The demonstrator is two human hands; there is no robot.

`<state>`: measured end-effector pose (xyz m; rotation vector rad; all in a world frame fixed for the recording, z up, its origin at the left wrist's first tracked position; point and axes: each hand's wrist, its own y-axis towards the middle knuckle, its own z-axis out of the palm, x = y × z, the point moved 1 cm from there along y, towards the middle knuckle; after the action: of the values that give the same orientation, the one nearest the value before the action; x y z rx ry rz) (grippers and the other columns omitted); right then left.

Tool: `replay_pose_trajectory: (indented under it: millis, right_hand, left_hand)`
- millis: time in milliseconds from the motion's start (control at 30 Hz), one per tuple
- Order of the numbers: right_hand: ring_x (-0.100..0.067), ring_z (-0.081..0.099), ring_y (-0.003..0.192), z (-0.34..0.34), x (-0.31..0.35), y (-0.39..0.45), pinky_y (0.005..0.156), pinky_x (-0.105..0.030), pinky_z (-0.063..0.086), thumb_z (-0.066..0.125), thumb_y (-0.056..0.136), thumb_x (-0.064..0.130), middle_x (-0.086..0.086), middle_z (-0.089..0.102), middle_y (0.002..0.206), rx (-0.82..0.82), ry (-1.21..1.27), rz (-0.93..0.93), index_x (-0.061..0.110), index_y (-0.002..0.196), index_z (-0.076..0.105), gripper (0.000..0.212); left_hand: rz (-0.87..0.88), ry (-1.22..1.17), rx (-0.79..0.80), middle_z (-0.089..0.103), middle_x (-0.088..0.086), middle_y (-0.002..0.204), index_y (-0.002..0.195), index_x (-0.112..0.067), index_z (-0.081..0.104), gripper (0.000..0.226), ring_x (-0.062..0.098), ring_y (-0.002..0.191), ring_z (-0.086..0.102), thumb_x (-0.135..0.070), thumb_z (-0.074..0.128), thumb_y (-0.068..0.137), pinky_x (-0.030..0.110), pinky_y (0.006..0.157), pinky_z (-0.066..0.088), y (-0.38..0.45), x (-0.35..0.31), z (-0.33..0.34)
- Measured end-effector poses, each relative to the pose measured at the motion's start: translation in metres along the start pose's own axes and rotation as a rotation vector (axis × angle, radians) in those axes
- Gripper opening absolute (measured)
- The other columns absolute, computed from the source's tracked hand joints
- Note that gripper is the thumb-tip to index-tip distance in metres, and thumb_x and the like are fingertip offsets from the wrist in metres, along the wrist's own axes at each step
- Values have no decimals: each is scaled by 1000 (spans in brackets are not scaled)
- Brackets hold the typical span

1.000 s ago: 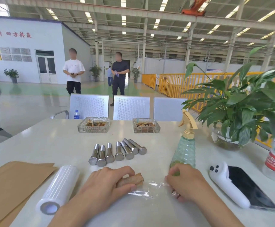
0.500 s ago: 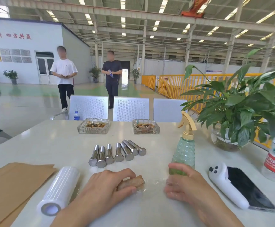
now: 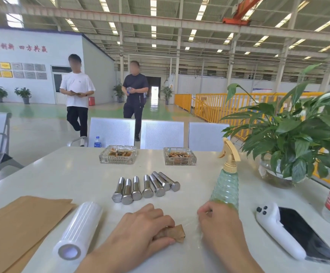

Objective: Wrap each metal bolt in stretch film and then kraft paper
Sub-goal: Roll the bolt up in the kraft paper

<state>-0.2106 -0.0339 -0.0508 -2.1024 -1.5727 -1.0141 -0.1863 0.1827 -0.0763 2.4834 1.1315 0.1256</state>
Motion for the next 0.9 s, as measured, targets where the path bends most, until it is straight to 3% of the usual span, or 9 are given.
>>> replay_pose_trajectory:
  millis: [200, 300, 400, 467, 567, 767, 833, 900]
  right_hand:
    - [-11, 62, 88, -1, 0, 6, 77, -31, 49, 57, 96, 24, 15, 66, 87, -7, 54, -11, 31, 82, 67, 19]
    - [-8, 63, 72, 0, 3, 14, 69, -28, 49, 66, 93, 18, 12, 68, 70, 26, 236, -23, 28, 75, 72, 21]
    - [-10, 54, 54, 7, 11, 14, 58, -25, 39, 69, 91, 18, 12, 62, 52, 85, 330, -78, 26, 73, 72, 20]
    - [-7, 50, 45, 14, 18, 11, 56, -26, 36, 69, 91, 18, 8, 59, 49, 162, 366, -112, 23, 75, 72, 17]
    - [-6, 48, 38, 20, 25, 8, 55, -27, 37, 69, 91, 15, 5, 56, 45, 228, 440, -104, 17, 78, 72, 13]
    - [-14, 45, 38, 15, 26, 2, 47, -22, 37, 66, 96, 11, 0, 51, 45, 264, 571, -49, 11, 92, 71, 7]
    - [-15, 45, 40, 13, 26, 0, 46, -22, 38, 65, 97, 12, -2, 51, 49, 281, 612, -28, 11, 94, 72, 8]
    - [-16, 45, 42, 12, 24, -1, 47, -22, 39, 63, 98, 12, -2, 51, 52, 287, 645, -6, 13, 95, 72, 10]
  left_hand:
    - [-6, 11, -8, 52, -17, 103, 116, -48, 54, 39, 1, 96, 47, -75, 44, 89, 24, 65, 35, 3, -3, -2]
    - [-36, 10, -17, 54, -14, 99, 114, -47, 57, 40, 3, 94, 48, -72, 47, 85, 23, 63, 33, 6, -6, -1]
    - [-65, 4, -9, 54, -13, 100, 116, -46, 58, 46, 3, 97, 45, -71, 46, 80, 10, 61, 20, 8, -8, -1]
    - [-63, -10, -20, 54, -12, 97, 114, -44, 60, 46, 3, 96, 43, -71, 47, 79, 11, 64, 25, 10, -10, -2]
    - [-102, -141, -90, 55, -15, 90, 106, -42, 66, 40, 2, 95, 45, -69, 52, 81, 19, 82, 39, 11, -12, -9]
    - [-208, -287, -79, 49, -26, 116, 121, -40, 59, 59, -4, 119, 39, -80, 45, 80, 19, 104, 32, 0, -12, -29]
    - [-281, -408, -92, 46, -29, 122, 125, -41, 56, 68, -6, 126, 36, -87, 38, 77, 13, 103, 31, -8, -13, -38]
    - [-355, -436, -128, 43, -32, 124, 123, -45, 54, 59, -9, 126, 36, -85, 36, 83, 7, 96, 32, -20, -14, -46]
